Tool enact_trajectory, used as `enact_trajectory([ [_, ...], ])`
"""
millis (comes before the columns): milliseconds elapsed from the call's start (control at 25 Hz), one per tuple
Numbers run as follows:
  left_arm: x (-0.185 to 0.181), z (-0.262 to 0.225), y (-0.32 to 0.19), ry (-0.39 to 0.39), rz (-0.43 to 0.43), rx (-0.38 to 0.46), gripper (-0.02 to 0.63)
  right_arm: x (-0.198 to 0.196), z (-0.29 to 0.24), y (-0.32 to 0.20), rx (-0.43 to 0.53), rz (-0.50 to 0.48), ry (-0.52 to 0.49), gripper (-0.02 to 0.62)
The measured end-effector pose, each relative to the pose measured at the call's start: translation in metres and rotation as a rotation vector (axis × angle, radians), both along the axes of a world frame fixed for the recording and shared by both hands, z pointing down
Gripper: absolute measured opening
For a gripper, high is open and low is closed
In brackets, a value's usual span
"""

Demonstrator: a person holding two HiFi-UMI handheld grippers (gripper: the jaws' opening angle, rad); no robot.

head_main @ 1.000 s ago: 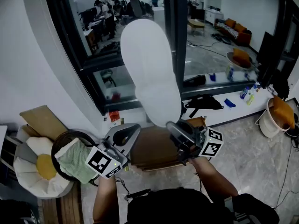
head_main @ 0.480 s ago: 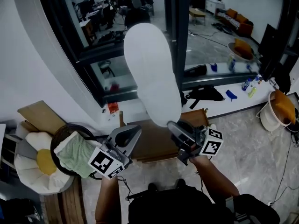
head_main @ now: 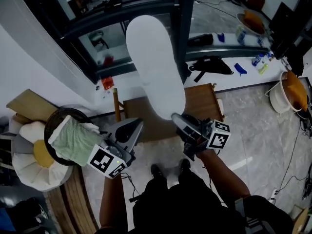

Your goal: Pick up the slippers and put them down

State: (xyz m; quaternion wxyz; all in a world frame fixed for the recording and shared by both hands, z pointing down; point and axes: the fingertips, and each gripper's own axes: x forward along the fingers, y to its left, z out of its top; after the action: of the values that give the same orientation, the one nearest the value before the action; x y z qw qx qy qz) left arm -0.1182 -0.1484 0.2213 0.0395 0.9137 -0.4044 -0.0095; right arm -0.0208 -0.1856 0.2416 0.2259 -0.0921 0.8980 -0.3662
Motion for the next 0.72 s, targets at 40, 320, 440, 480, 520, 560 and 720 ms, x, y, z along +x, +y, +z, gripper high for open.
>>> enact_trajectory([
  [40, 0.001, 0.008, 0.0, 0.005, -0.003, -0.015, 0.014, 0.001, 0.01, 0.0, -0.022, 0.003, 0.006, 0.052],
  [320, 0.006, 0.065, -0.002, 0.03, -0.015, -0.118, 0.014, 0.012, 0.089, -0.007, -0.181, 0.026, 0.04, 0.052],
  [440, 0.006, 0.088, -0.005, 0.041, -0.029, -0.168, 0.014, 0.017, 0.121, -0.01, -0.233, 0.038, 0.058, 0.052],
  [480, 0.006, 0.097, -0.006, 0.041, -0.032, -0.181, 0.014, 0.019, 0.132, -0.011, -0.248, 0.041, 0.064, 0.052],
  [520, 0.006, 0.107, -0.008, 0.04, -0.035, -0.191, 0.014, 0.021, 0.142, -0.013, -0.263, 0.044, 0.067, 0.052],
  [560, 0.006, 0.117, -0.01, 0.037, -0.037, -0.2, 0.014, 0.023, 0.152, -0.013, -0.279, 0.046, 0.067, 0.052],
  [720, 0.013, 0.161, -0.009, 0.013, -0.036, -0.248, 0.014, 0.028, 0.199, -0.008, -0.344, 0.046, 0.079, 0.052],
])
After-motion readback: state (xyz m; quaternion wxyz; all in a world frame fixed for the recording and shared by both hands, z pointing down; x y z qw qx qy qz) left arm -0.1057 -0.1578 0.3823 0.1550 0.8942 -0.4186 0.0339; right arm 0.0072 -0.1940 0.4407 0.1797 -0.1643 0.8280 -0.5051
